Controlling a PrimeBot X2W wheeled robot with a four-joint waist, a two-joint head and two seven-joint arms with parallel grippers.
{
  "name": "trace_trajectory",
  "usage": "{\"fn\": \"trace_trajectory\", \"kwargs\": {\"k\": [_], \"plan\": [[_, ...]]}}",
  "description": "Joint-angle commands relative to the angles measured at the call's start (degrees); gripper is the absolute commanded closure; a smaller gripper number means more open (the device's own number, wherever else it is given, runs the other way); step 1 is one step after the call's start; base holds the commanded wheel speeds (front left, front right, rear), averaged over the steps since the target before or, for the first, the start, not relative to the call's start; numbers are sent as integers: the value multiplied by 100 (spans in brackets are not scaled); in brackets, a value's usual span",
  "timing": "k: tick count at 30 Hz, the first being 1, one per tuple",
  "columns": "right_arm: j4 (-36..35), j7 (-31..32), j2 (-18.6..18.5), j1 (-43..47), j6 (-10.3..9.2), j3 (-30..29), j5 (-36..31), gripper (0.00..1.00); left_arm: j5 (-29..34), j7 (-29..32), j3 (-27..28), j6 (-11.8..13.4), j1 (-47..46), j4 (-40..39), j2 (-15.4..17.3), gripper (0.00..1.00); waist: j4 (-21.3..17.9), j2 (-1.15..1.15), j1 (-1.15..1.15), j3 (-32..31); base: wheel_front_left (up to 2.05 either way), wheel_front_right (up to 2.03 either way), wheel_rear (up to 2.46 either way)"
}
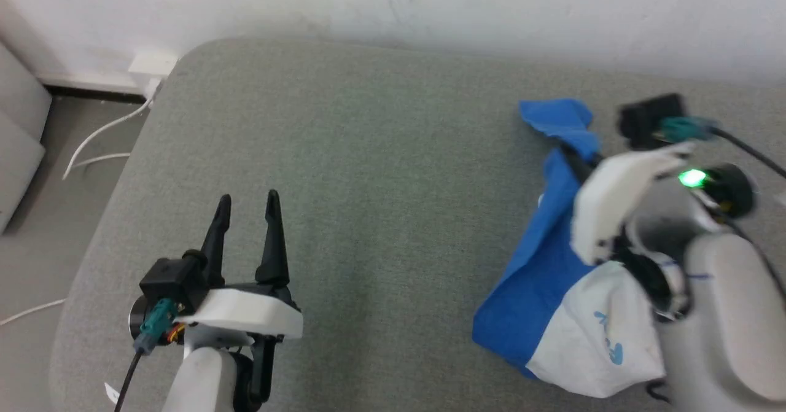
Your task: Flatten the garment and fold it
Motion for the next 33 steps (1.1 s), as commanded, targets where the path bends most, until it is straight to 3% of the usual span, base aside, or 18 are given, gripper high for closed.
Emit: {"fn": "trace_trajectory", "kwargs": {"k": [1, 6, 9, 13, 17, 18, 19, 20, 27, 33], "plan": [[-158, -47, -10, 198, -5, -181, -68, 100, 62, -27, 24, -46, 101, 2, -18, 0, -180, 0, 0, -176, 0, 0, 0], [-1207, 11, -10, 1230, -5, -1748, -395, 100, 127, -27, 93, -81, 208, 3, -20, 0, -435, 0, 0, -313, 0, 0, 0], [-1403, 95, -10, 1832, -5, -2736, -369, 100, 149, -27, 157, -108, 262, 15, -20, 0, -621, 0, 0, -353, 0, 0, 0], [-991, 220, -10, 2340, -5, -3680, -241, 100, 185, -27, 187, -154, 283, 36, -20, 0, -845, 0, 0, -366, 0, 0, 0], [-160, 293, -10, 2601, -5, -3932, -182, 100, 212, -27, 151, -203, 252, 80, -21, 0, -1018, 0, 0, -377, 0, 0, 0], [-2, 268, -10, 2618, -5, -3920, -185, 82, 215, -27, 135, -212, 241, 97, -21, 0, -1054, 0, 0, -384, 0, 0, 0], [109, 199, -10, 2613, -5, -3920, -189, 19, 210, -27, 118, -224, 230, 117, -21, 0, -1080, 0, 0, -388, 0, 0, 0], [192, 88, -10, 2586, -5, -3925, -170, 0, 208, -27, 99, -237, 224, 140, -21, 0, -1114, 0, 0, -396, 0, 0, 0], [-260, -1807, -10, 2330, -5, -3581, -384, 0, 76, -27, -259, -371, 69, 330, -21, 0, -1204, 0, 0, -360, 0, 0, 0], [-924, -2898, -9, 2265, -5, -2939, -482, 0, -252, 190, -1174, -545, -269, 550, -21, 0, -1221, 0, 0, -291, 0, 0, 0]]}}
